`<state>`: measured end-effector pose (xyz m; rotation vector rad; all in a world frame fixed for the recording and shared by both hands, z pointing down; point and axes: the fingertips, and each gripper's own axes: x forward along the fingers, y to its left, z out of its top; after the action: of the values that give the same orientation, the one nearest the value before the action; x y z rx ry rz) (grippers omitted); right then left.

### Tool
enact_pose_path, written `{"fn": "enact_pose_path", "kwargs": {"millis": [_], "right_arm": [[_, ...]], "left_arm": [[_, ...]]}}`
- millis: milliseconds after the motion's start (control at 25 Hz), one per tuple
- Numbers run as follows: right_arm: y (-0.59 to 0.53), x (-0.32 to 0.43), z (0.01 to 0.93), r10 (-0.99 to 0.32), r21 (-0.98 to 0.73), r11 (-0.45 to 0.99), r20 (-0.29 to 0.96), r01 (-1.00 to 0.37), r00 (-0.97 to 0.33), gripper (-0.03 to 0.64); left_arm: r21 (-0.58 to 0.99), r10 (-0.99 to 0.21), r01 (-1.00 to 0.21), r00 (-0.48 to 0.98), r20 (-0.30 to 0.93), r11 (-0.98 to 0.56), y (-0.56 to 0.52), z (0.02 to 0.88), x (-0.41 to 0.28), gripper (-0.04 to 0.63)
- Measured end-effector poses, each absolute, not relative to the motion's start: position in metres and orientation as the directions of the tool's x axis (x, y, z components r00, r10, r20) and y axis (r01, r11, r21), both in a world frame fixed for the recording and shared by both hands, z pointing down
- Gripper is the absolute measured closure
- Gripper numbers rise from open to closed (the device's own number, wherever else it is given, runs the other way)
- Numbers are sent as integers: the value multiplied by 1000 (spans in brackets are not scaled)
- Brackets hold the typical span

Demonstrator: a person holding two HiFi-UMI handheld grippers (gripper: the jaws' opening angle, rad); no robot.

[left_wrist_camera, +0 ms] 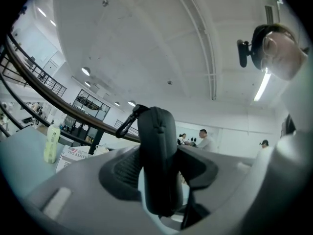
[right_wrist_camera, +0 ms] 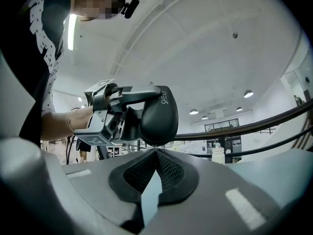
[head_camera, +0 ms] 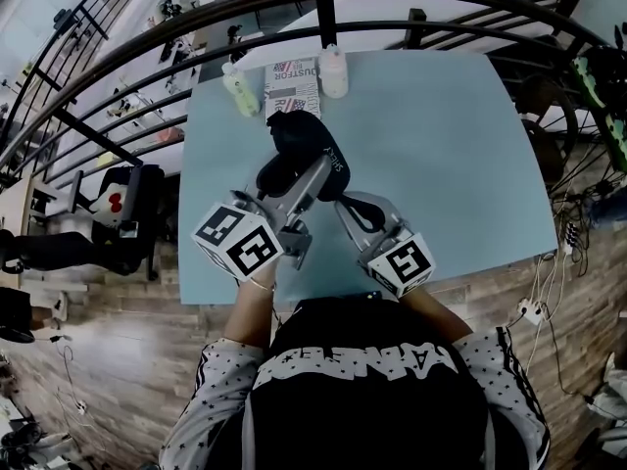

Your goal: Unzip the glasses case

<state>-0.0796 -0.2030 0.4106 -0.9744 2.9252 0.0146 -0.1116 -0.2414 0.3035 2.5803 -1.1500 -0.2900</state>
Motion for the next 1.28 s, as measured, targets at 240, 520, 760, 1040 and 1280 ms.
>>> {"fn": "enact_pose_path", "kwargs": {"millis": [240, 520, 760, 1040, 1280], "right_arm": [[-202, -74, 419, -601, 8, 799, -26, -602, -798, 611], [-203, -72, 426, -592, 33, 806, 8, -592, -806, 611], [-207, -69, 431, -605, 31, 796, 25, -604, -796, 611], [-213, -60, 435, -600, 105, 799, 58, -592, -798, 611], [-217, -57, 438, -569, 242, 810, 100, -535, -816, 611]], "left_arm": [[337, -743, -691, 668, -41, -640, -237, 311, -106, 595], [336, -728, -683, 686, -7, -648, -236, 319, -104, 595], [355, -721, -674, 693, 1, -648, -235, 325, -106, 595], [384, -707, -659, 707, 23, -647, -237, 332, -102, 595], [390, -685, -643, 727, 41, -659, -238, 337, -101, 595]]}}
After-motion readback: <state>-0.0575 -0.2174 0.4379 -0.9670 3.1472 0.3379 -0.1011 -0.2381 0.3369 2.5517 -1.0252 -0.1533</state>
